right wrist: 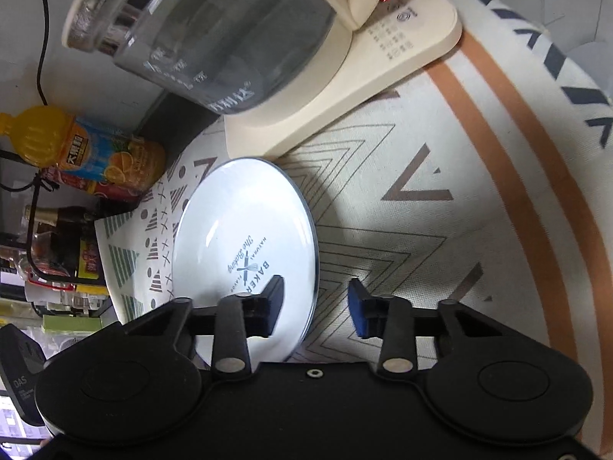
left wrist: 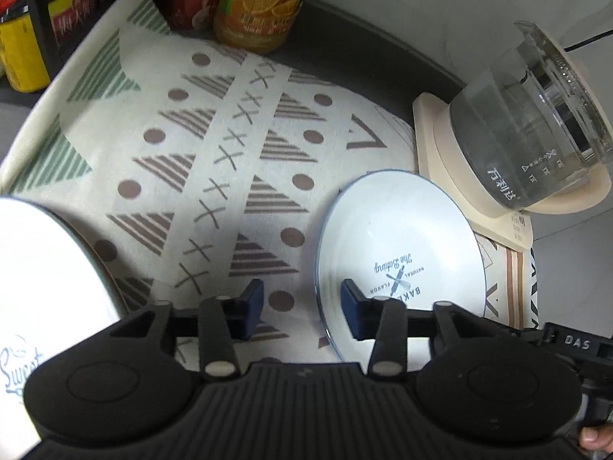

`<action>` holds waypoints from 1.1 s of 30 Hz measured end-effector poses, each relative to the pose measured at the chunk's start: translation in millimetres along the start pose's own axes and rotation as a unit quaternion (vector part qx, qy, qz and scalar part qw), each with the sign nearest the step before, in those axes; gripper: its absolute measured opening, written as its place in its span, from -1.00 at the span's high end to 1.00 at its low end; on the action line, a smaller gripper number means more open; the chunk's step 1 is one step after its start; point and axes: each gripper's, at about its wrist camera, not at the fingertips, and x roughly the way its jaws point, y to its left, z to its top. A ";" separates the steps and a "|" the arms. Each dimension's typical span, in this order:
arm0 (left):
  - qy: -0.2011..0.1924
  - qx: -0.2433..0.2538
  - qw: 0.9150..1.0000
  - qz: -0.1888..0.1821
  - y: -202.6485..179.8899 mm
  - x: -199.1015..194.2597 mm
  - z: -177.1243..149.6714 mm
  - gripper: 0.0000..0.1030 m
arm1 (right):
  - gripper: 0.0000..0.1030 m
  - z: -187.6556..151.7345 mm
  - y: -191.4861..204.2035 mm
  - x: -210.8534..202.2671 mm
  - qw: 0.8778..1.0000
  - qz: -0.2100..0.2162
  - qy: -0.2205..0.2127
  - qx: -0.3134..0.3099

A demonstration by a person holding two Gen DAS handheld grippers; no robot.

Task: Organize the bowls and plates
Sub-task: 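Move both tools to the white 'Bakery' X plate and grasp its rim, then lift the 'Bakery' plate with both tools and carry it toward the plate stack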

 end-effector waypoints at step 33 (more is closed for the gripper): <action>0.021 0.006 1.000 -0.016 -12.8 27.1 4.3 0.74 | 0.83 9.0 10.4 29.1 0.996 0.001 -0.016 -0.089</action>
